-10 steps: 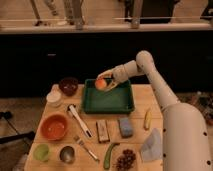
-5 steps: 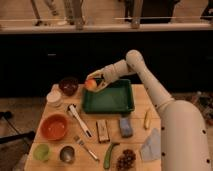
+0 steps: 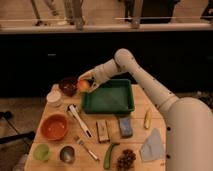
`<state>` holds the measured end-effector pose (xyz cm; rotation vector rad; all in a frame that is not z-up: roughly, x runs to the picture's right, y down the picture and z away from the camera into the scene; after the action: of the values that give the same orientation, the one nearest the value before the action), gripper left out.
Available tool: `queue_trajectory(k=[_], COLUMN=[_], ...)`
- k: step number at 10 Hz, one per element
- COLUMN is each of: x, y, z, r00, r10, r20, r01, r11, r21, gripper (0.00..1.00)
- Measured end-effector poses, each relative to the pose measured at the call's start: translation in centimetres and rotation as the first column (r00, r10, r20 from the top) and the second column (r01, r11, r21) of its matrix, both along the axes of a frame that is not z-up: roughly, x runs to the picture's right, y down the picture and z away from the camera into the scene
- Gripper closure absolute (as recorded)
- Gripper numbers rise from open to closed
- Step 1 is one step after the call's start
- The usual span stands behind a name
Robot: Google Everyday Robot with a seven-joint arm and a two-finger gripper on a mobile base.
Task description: Place apple in paper cup
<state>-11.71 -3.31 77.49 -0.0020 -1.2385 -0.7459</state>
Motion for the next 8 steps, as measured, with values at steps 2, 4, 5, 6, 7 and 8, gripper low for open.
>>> queue_trajectory(k=[2, 4, 5, 6, 7, 8], x=[-1.6, -3.3, -4.1, -4.7, -5.0, -5.9], y=[0.1, 0.1, 0.0, 0.0, -0.1, -0.1], z=[0.0, -0.1, -0.1, 0.1, 0.3, 0.5], r00=[1.000, 0.998, 0.997, 0.995, 0.995, 0.994], r10=[0.026, 0.062, 0.071, 0.084, 0.094, 0.094], r20=[0.003, 0.029, 0.039, 0.045, 0.046, 0.053], r01=[-0.026, -0.061, -0.070, -0.082, -0.092, -0.091], r11=[0.9997, 0.9979, 0.9972, 0.9959, 0.9947, 0.9944], r21=[-0.005, -0.021, -0.028, -0.038, -0.046, -0.054], gripper=[1.00, 1.00, 1.00, 1.00, 1.00, 1.00])
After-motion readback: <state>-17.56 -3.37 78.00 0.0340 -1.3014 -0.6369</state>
